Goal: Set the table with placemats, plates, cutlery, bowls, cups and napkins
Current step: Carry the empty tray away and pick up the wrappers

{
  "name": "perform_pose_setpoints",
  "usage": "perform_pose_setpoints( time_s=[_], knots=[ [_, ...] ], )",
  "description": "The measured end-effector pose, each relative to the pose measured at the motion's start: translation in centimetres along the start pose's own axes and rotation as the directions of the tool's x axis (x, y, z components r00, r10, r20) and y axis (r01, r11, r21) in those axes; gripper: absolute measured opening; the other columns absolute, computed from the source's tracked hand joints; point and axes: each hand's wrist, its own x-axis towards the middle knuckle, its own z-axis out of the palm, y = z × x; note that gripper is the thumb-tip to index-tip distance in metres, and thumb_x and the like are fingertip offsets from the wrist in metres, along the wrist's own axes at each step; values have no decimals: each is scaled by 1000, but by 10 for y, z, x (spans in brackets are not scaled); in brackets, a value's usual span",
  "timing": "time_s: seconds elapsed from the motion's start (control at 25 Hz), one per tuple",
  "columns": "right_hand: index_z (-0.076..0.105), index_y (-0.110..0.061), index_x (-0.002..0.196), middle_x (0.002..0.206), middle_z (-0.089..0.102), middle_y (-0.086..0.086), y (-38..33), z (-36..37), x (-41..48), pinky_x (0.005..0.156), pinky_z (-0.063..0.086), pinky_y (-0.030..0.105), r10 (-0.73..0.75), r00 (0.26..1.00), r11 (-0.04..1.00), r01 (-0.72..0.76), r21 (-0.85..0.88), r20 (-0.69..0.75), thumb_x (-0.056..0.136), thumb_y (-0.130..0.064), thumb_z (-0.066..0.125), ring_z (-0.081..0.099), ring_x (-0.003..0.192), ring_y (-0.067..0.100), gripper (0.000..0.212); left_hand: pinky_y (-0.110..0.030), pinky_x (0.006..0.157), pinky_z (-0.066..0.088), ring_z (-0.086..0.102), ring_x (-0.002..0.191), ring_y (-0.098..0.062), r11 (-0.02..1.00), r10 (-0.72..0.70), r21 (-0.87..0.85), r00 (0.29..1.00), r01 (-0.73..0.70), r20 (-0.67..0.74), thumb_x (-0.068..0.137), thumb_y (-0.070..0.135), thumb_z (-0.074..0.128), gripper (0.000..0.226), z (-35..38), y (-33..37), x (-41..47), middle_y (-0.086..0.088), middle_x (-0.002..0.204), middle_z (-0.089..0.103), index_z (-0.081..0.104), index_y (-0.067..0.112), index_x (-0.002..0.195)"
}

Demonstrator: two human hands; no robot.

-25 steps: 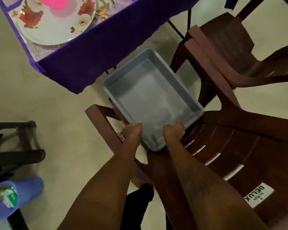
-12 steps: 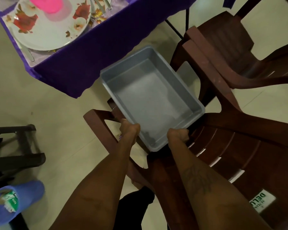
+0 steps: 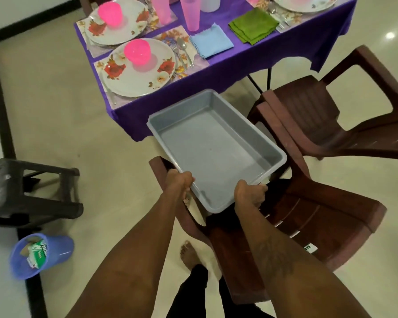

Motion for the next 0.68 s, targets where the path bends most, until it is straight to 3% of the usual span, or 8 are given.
perform_pose_setpoints(
  time_s=[0.08,0.32,0.52,0.68],
  knots=[
    [48,-16,125,123,63,14,-7,-10,-20,85,59,46,-67,998,998,67,17,10,80,-20,68,65,100,35,50,-37,65,58,66,74,-26,996,55,-72,998,-54,3,79,1,76,23,-20,7,-19,-13,91,69,62,4,98],
    [46,-13,138,131,61,15,-22,-18,-75,89,54,45,-207,977,971,199,136,49,88,-52,70,63,112,36,68,-54,83,63,69,92,-31,960,151,-242,988,-143,13,75,-10,73,34,-103,3,-53,-15,106,70,60,5,102],
    [47,-11,137,122,60,14,-14,10,-140,88,53,45,-279,951,956,263,128,132,91,-50,67,63,110,36,64,-53,81,63,69,99,-37,927,157,-337,986,-163,-46,76,-15,73,38,-200,-24,-43,-16,111,69,60,4,106],
    [50,-3,132,107,58,8,-3,54,-204,77,50,37,-360,917,932,345,113,172,90,-29,70,60,97,24,53,-47,76,62,67,100,-38,915,148,-369,986,-165,-76,78,-16,72,36,-274,-54,-22,-17,111,66,59,4,105]
  ],
)
